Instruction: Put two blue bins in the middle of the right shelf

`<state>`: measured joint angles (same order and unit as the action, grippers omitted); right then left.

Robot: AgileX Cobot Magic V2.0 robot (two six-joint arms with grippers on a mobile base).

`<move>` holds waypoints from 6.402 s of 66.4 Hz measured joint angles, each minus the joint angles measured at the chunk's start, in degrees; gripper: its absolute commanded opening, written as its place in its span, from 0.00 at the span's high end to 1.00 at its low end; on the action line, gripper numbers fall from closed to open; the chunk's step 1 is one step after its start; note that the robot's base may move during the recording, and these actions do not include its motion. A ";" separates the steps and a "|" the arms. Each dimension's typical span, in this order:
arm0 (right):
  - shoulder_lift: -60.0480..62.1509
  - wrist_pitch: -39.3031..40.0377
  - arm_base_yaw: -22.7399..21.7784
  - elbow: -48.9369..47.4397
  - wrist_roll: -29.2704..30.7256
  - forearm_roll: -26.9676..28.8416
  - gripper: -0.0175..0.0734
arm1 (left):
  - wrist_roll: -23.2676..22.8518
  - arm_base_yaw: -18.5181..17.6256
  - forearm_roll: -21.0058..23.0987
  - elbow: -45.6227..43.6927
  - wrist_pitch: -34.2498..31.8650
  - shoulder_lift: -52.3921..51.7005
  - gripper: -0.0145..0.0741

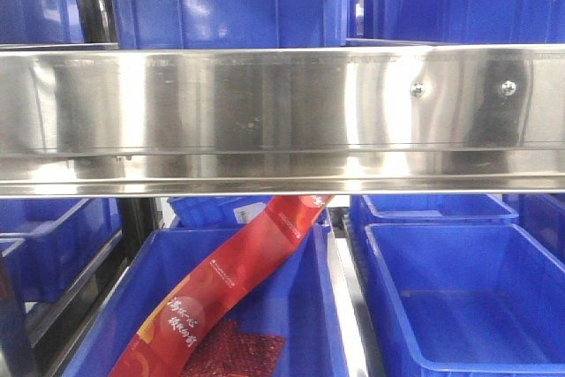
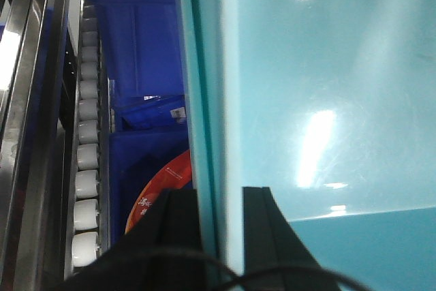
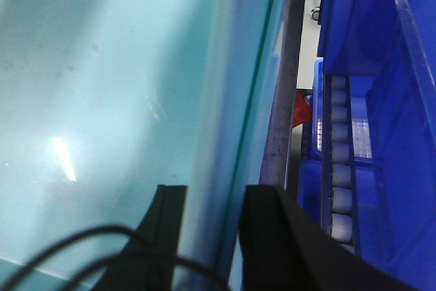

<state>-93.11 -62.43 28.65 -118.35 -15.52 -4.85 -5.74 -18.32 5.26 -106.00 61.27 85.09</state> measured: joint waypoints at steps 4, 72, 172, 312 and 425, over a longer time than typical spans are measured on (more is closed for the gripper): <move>0.00 0.26 0.00 0.00 0.00 0.00 0.98 | 0.00 0.00 0.00 0.00 0.00 0.00 0.96; -11.71 -11.99 0.10 1.12 1.93 9.69 0.98 | -0.42 0.00 -9.56 7.29 12.07 3.23 0.96; 3.94 -8.16 0.71 1.88 1.66 -5.48 0.99 | 2.65 -0.63 -10.43 10.71 3.98 -17.52 0.96; 90.20 31.63 0.71 93.69 1.57 -13.68 0.99 | -1.82 -0.63 -13.53 79.00 -34.59 -73.55 0.96; 90.20 31.85 0.71 93.69 1.57 -13.68 0.99 | 9.03 13.79 -4.27 106.11 -56.85 -84.77 0.96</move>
<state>-2.91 -30.58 29.37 -24.66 -13.95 -18.54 3.29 -4.52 0.99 0.11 4.42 0.32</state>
